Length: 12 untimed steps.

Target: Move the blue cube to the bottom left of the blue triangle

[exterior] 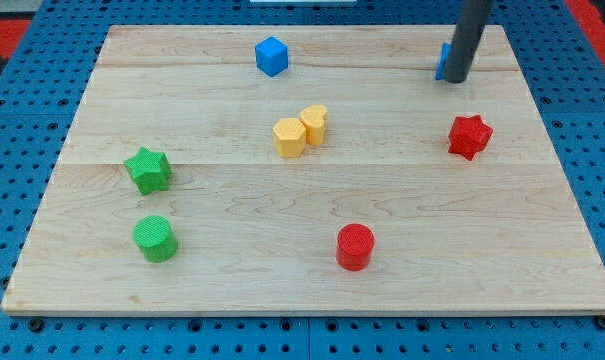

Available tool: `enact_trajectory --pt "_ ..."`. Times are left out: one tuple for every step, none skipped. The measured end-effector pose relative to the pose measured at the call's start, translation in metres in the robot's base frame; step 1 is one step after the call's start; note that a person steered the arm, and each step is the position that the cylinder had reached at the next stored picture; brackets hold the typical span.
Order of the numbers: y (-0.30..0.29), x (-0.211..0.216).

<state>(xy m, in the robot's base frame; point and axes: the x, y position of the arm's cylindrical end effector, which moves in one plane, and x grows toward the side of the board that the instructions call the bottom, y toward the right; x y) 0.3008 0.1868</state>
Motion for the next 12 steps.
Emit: enact_trajectory --pt "-0.014 -0.032" --pt "-0.009 -0.044" --pt "-0.02 -0.019" --pt "-0.032 0.007" --pt "-0.063 0.007" --pt "-0.126 0.007" --pt "-0.201 0.008" --pt "-0.285 -0.012" --pt "-0.282 -0.058" --pt "-0.188 -0.066" --pt "-0.116 -0.065" --pt "-0.063 -0.065"
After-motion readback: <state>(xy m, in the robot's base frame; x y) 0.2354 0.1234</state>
